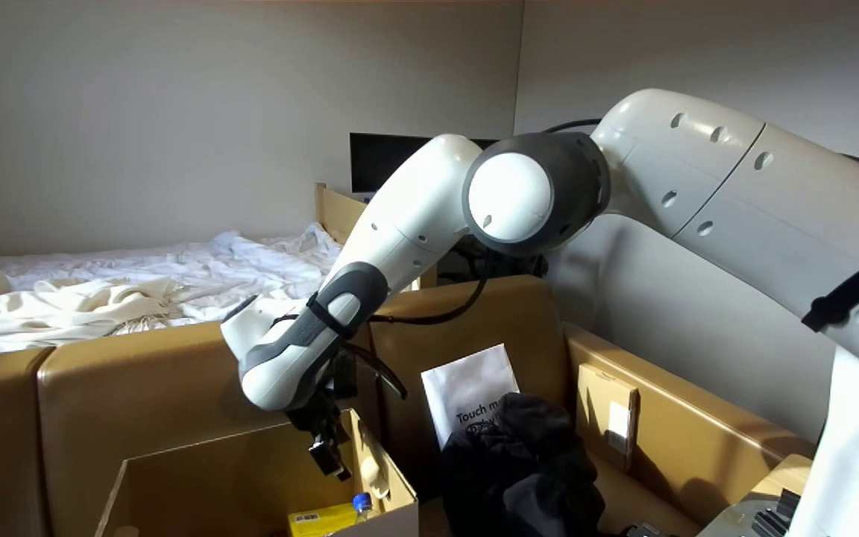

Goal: Remove the bottle from the box and put it on the handle of the couch

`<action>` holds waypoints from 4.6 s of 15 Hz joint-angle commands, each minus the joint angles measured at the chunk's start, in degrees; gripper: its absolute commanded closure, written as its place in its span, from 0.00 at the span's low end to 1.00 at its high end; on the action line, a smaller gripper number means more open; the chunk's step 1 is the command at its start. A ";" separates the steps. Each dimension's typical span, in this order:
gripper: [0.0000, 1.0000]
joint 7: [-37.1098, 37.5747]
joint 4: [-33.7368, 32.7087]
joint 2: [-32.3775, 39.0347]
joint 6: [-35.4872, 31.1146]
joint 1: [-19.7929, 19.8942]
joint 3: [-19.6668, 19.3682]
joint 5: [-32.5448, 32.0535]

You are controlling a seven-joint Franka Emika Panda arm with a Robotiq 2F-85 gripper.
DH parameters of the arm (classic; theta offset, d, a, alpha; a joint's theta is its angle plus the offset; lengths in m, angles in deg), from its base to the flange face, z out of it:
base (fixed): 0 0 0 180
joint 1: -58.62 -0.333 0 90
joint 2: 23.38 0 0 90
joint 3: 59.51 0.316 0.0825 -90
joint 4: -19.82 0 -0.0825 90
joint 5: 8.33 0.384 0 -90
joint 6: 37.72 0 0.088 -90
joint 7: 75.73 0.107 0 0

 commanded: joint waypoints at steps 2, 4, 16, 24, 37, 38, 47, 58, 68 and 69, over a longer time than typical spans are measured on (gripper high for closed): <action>0.00 0.35 -0.61 0.36 0.48 0.54 0.86 -0.81; 0.00 0.35 -0.64 0.36 0.49 0.54 0.85 -0.81; 0.00 1.57 -4.36 5.26 -6.74 3.10 2.88 1.99; 0.00 0.68 -4.28 7.26 -10.93 3.73 3.57 4.08; 0.00 -0.97 -4.70 10.39 -10.07 6.28 5.95 8.52; 0.00 -1.25 -4.68 10.43 -9.75 6.18 5.95 8.38; 0.00 -9.83 -4.67 10.12 -2.02 7.44 7.99 7.93; 0.00 -9.52 -7.97 10.55 7.36 5.55 6.33 6.79; 0.00 -13.07 -8.59 10.63 8.20 5.87 6.88 6.91; 0.00 -13.76 3.34 2.55 4.94 8.61 7.41 6.10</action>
